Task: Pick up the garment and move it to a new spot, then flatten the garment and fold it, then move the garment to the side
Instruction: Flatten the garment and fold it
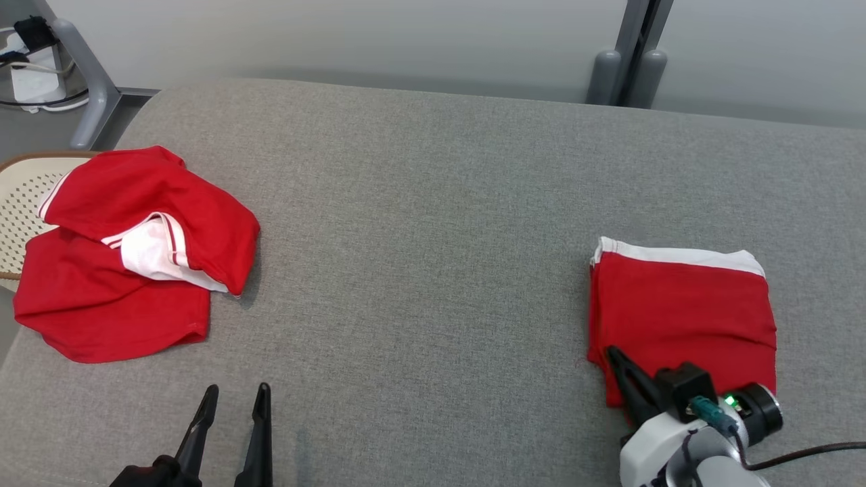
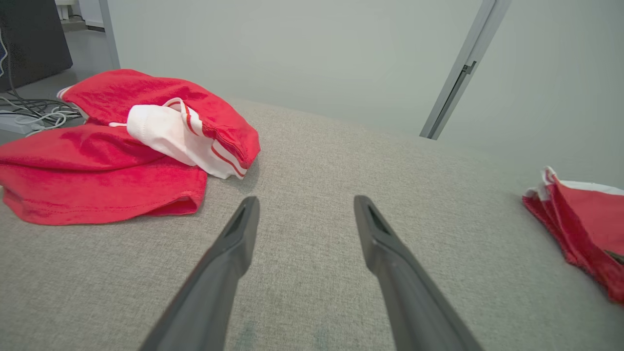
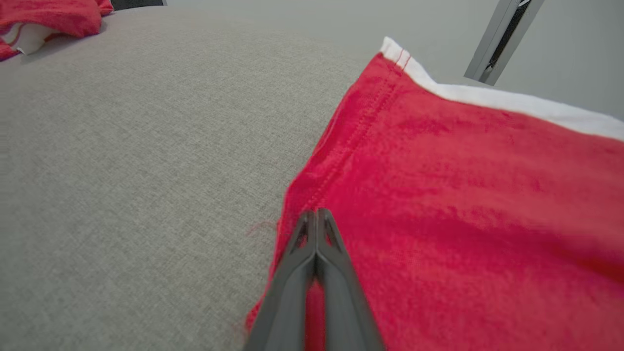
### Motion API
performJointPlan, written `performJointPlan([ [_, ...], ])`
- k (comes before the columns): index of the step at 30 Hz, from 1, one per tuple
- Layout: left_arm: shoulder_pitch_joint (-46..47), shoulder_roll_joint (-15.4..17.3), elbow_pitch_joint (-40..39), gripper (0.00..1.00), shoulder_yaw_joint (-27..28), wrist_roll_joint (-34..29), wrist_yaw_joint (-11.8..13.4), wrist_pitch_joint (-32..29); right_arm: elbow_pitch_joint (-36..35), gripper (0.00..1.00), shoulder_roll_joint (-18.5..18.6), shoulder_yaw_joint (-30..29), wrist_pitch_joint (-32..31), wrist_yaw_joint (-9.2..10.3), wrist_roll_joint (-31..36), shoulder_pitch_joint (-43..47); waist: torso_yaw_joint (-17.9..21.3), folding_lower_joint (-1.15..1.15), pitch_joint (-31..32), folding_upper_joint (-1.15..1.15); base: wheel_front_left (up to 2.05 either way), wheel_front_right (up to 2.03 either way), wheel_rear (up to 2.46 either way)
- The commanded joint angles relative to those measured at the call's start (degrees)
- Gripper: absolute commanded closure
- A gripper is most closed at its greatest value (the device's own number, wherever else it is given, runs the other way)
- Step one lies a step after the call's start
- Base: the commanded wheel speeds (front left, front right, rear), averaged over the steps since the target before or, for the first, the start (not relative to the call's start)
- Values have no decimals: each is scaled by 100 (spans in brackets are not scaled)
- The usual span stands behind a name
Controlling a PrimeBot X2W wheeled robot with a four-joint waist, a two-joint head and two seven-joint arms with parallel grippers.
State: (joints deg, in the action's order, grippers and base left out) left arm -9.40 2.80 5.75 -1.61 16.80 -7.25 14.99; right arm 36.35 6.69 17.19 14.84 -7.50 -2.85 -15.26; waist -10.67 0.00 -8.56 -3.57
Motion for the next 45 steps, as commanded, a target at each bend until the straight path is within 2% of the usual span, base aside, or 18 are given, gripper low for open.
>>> performJointPlan([
  [1,80,20,8,0,5,13,-24,27,34,100,-12,183,28,2,-55,-14,14,0,-2,0,0,0,0],
  [12,22,21,19,0,19,100,-17,27,38,100,-78,929,29,2,-304,-188,127,0,39,0,0,0,0],
  [18,-129,21,-44,0,83,148,67,27,-994,100,116,537,26,2,-393,212,319,0,269,0,0,0,0],
  [19,-129,21,-44,0,83,148,67,27,-994,100,116,537,26,2,-393,212,319,0,269,0,0,0,0],
  [21,-213,22,-64,0,130,147,92,26,-1521,100,208,278,25,2,-398,461,397,0,381,0,0,0,0],
  [22,-244,21,-80,0,153,142,121,26,-1805,98,262,102,24,2,-396,613,437,0,433,0,0,0,0],
  [26,-304,20,-149,0,231,96,153,27,-2796,60,399,-785,24,2,-259,1243,579,0,570,0,0,0,0],
  [27,-326,21,-161,0,249,94,161,27,-2960,38,392,-1049,23,2,-239,1406,610,0,595,0,0,0,0],
  [28,-346,21,-168,0,254,91,165,26,-3064,7,403,-1286,23,2,-183,1561,634,0,614,0,0,0,0],
  [29,-357,20,-172,0,254,80,164,27,-3150,0,414,-1488,24,2,-135,1705,652,0,631,0,0,0,0],
  [32,-372,21,-169,0,262,58,169,27,-3281,0,331,-2058,23,2,-60,2026,697,0,681,0,0,0,0],
  [36,-376,20,-123,0,243,6,158,27,-3169,0,201,-2522,24,2,48,2338,719,0,740,0,0,0,0],
  [45,-432,20,-11,0,303,-95,101,27,-2726,0,-69,-2805,24,2,29,2622,661,0,804,0,0,0,0],
])
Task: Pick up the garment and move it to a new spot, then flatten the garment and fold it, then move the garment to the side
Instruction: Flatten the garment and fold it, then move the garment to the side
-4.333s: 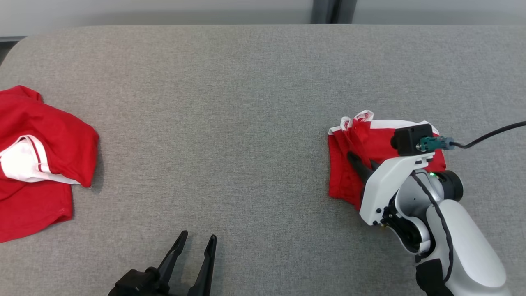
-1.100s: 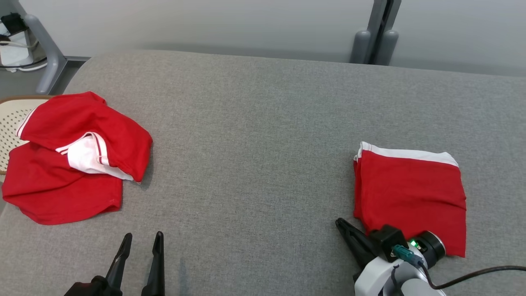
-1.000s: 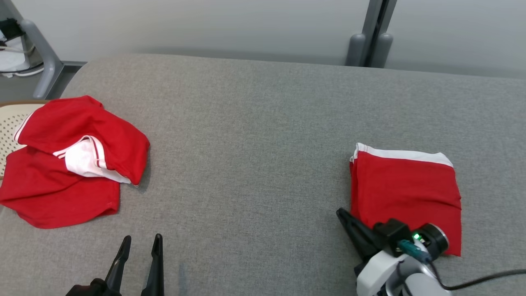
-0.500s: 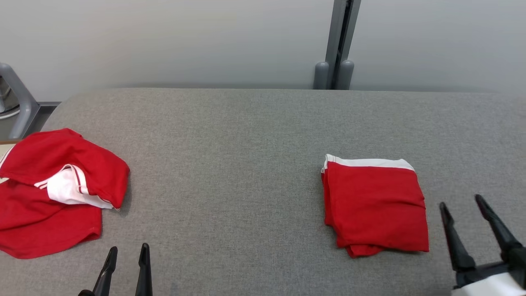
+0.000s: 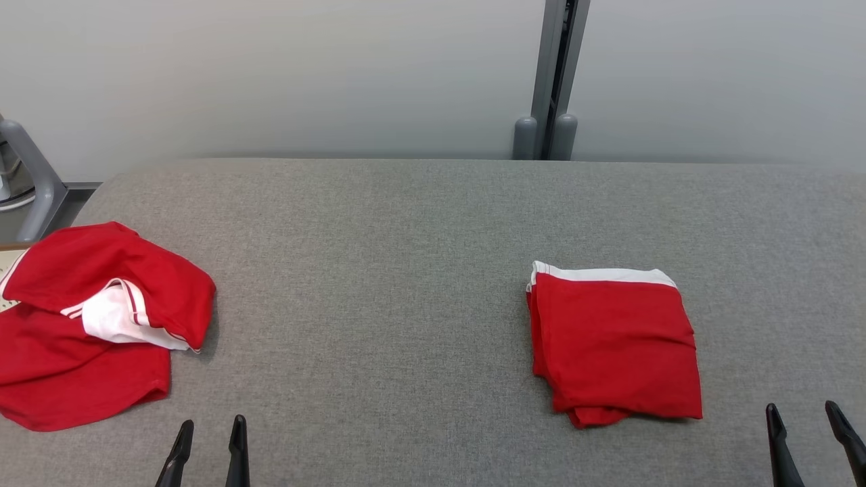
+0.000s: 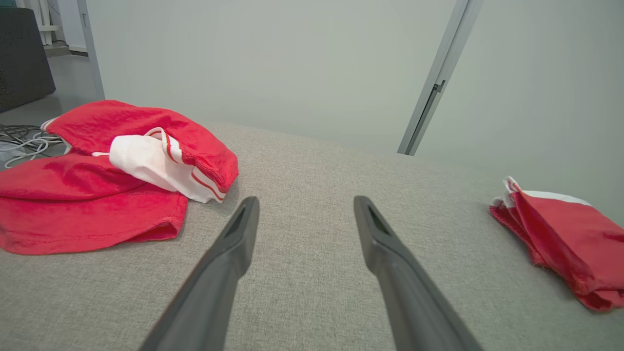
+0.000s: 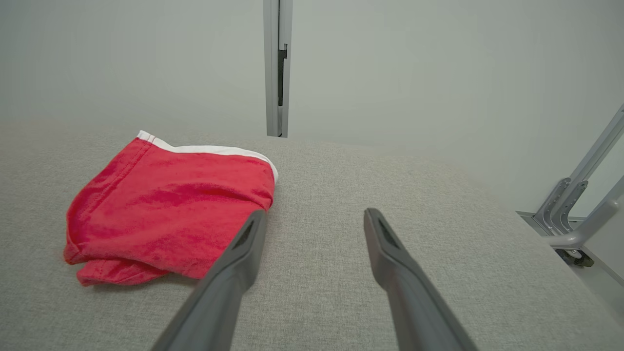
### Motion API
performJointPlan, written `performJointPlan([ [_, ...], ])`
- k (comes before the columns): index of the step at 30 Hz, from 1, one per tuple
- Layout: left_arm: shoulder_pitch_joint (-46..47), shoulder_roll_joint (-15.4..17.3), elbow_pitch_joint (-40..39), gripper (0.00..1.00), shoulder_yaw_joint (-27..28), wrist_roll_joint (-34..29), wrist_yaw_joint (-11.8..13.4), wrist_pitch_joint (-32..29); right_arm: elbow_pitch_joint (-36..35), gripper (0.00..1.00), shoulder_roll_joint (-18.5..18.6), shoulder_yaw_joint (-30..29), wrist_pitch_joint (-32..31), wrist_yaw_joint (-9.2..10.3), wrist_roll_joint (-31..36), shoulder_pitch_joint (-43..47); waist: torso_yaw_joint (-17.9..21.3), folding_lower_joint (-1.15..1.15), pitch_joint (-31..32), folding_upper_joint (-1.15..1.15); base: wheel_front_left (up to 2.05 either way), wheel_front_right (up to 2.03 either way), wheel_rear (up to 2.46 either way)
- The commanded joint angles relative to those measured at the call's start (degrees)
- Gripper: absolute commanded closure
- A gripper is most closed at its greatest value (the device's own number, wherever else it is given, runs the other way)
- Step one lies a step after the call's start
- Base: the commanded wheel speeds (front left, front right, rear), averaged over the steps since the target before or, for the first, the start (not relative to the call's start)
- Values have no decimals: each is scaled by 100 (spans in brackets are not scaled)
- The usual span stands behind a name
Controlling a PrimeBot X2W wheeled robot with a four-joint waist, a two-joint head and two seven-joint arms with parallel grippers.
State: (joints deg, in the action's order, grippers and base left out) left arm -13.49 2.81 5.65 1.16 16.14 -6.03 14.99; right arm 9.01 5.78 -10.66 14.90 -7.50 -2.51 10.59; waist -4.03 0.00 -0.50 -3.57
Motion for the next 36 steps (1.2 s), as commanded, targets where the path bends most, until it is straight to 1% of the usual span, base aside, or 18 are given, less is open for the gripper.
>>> performJointPlan([
  [1,-24,17,-6,0,28,-29,-21,27,10,0,-2,-21,18,2,-6,32,-9,0,-6,0,0,0,0],
  [3,-21,19,-14,0,36,-38,-28,27,28,0,-55,6,18,2,-66,8,-22,0,-13,0,0,0,0],
  [6,2,19,-30,0,25,-49,-37,27,89,0,-124,40,18,2,-328,-131,-57,0,-34,0,0,0,0],
  [9,60,18,-57,0,28,-51,-32,27,517,0,-162,265,-29,2,-855,-423,-84,0,-94,0,0,0,0],
  [12,103,19,-62,0,-40,-80,-48,27,936,0,-54,606,-846,0,-1647,-1035,-137,0,-177,0,0,0,0],
  [14,128,20,-58,0,-70,-106,-71,27,1200,0,9,594,-1491,1,-2013,-1410,-188,0,-241,0,0,0,0],
  [17,180,18,-49,0,-109,-115,-88,27,1581,0,30,504,-2205,1,-2166,-1928,-291,0,-348,0,0,0,0],
  [18,209,20,-49,0,-127,-115,-96,26,1714,0,36,451,-2412,1,-2112,-2086,-335,0,-392,0,0,0,0],
  [19,209,20,-49,0,-127,-115,-96,26,1714,0,36,451,-2412,1,-2112,-2086,-335,0,-392,0,0,0,0],
  [22,279,21,-33,0,-175,-101,-113,26,2093,0,50,288,-2809,1,-1913,-2479,-485,0,-529,0,0,0,0],
  [26,377,20,-9,0,-198,-39,-135,27,2446,0,-8,344,-3109,1,-1892,-2764,-623,0,-665,0,0,0,0],
  [30,456,19,-27,0,-167,30,-138,26,2759,0,-45,443,-3425,1,-1883,-2963,-609,0,-804,0,0,0,0],
  [31,466,19,-27,0,-169,49,-141,26,2777,75,-7,488,-3408,1,-1843,-3027,-584,0,-843,0,0,0,0],
  [32,485,19,-34,0,-171,59,-143,26,2781,100,73,533,-3394,1,-1777,-3087,-550,0,-896,0,0,0,0],
  [34,555,19,-73,0,-162,72,-149,26,2757,100,252,575,-3376,1,-1619,-3277,-457,0,-1034,0,0,0,0],
  [36,639,20,-118,0,-143,84,-151,26,2699,100,539,536,-3381,10,-1359,-3526,-332,0,-1224,0,0,0,0],
])
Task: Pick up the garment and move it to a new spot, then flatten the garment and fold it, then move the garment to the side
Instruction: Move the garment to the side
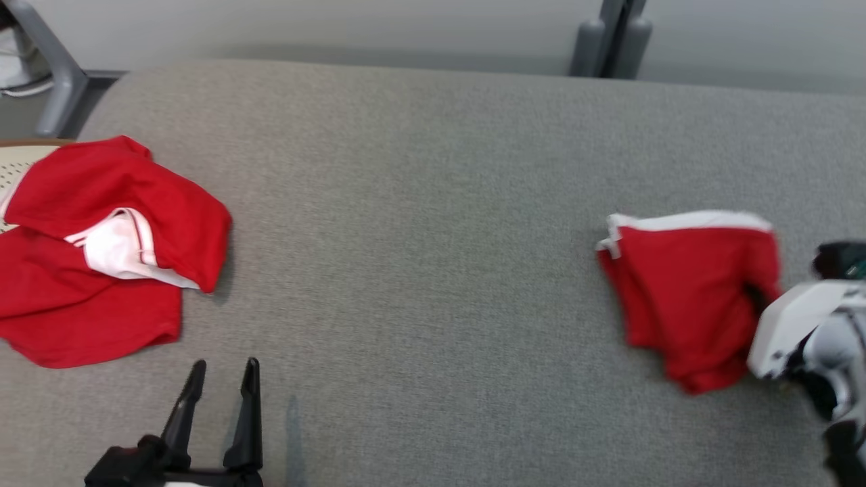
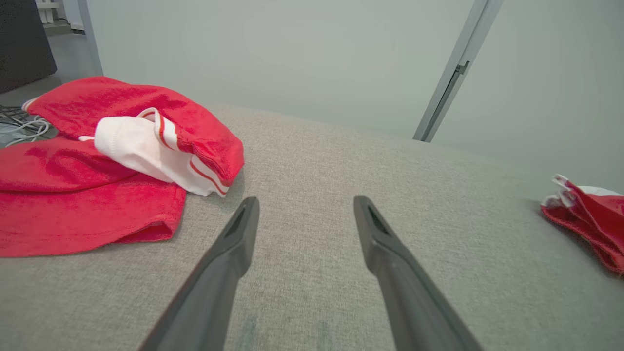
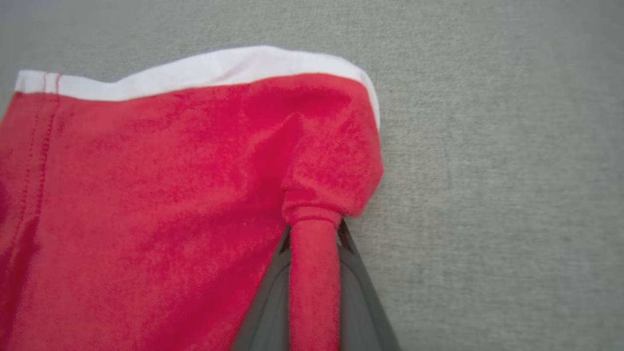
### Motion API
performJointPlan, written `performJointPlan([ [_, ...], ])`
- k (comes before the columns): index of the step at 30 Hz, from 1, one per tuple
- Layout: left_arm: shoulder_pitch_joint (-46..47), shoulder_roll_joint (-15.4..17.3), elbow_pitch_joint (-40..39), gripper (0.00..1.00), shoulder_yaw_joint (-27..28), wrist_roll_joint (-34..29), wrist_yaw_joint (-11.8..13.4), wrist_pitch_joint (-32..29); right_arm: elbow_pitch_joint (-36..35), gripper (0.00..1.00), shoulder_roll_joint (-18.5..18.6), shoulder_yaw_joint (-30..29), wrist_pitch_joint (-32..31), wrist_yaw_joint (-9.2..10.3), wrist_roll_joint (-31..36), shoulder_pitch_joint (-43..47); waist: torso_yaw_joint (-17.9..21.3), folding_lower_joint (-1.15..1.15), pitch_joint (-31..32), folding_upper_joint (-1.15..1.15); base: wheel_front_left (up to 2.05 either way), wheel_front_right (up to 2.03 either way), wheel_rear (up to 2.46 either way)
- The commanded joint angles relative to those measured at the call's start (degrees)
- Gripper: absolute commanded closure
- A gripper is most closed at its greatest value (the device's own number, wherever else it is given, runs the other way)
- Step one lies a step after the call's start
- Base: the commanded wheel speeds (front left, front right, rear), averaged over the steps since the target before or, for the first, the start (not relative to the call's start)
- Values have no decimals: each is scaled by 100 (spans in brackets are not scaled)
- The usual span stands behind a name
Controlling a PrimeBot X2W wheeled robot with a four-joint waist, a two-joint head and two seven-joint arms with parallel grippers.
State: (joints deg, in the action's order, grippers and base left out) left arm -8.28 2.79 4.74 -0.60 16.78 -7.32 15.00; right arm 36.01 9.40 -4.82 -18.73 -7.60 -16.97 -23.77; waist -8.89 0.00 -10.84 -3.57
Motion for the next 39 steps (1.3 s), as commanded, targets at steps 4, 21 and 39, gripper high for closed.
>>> performJointPlan([
  [4,362,17,-128,0,-32,-20,-21,19,-129,100,824,-90,-270,14,1135,-612,404,0,-612,0,0,0,0],
  [21,709,100,-187,0,-446,20,-22,19,-942,100,1816,15,-1210,12,3335,-1270,815,0,-1130,0,0,0,0],
  [39,625,112,-181,0,-339,36,-23,19,-1251,0,1900,44,-884,13,3293,-1046,986,0,-1029,0,0,0,0],
])
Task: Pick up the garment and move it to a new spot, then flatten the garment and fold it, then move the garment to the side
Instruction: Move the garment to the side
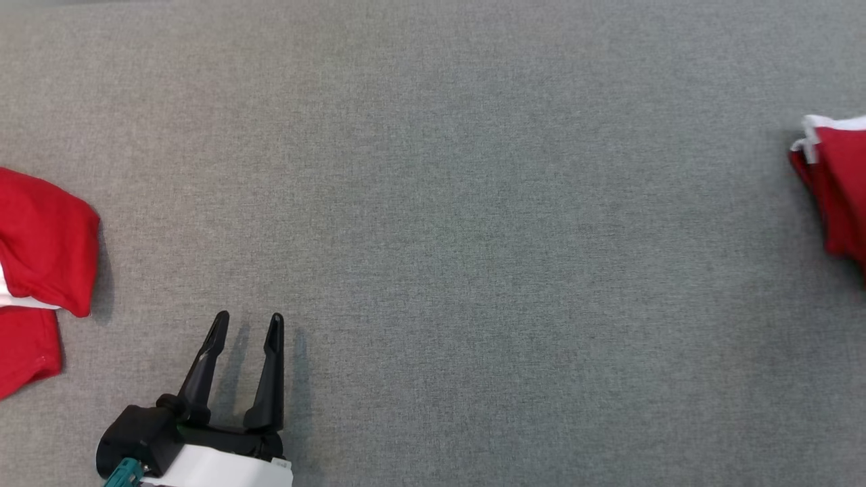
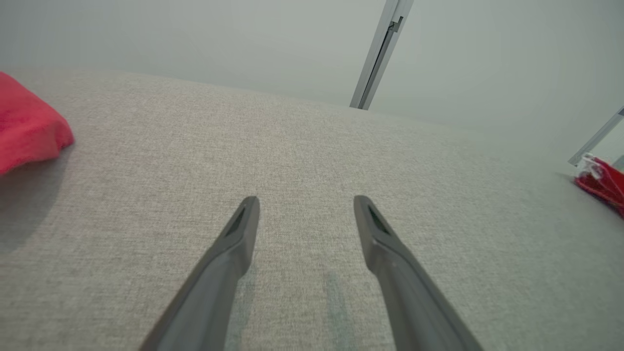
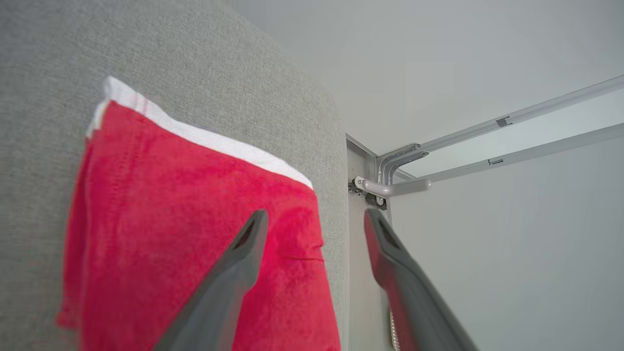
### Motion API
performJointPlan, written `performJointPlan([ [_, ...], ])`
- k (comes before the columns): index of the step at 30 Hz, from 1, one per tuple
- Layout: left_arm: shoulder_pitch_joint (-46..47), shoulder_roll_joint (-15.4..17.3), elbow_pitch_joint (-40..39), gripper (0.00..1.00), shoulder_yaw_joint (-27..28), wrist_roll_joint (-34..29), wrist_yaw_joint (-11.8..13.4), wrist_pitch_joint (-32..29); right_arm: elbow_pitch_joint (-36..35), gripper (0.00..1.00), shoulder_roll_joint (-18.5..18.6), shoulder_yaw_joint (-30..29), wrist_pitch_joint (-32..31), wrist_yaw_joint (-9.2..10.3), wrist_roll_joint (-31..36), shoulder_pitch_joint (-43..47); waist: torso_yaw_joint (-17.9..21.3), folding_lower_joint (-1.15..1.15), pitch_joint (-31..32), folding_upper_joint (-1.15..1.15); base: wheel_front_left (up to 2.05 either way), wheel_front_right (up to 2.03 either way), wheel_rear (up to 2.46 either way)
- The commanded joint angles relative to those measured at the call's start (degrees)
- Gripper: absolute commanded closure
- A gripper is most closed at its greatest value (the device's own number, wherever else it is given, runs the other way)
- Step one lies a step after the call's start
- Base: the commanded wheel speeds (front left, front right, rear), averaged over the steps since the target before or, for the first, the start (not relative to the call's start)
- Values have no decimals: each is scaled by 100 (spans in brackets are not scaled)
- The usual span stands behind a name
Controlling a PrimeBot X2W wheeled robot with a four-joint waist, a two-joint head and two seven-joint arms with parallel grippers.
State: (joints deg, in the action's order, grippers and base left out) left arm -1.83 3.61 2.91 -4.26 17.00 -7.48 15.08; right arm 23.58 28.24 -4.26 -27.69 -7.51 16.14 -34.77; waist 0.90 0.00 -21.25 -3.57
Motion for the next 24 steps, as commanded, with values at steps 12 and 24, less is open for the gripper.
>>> performJointPlan([
  [12,-359,-32,140,0,165,-87,-8,11,-1326,0,-798,-257,1625,4,-419,1087,-15,0,877,0,0,0,0],
  [24,-931,-61,381,0,642,-208,6,11,-1194,0,-2293,-383,4217,4,-841,3518,-235,0,1840,0,0,0,0],
])
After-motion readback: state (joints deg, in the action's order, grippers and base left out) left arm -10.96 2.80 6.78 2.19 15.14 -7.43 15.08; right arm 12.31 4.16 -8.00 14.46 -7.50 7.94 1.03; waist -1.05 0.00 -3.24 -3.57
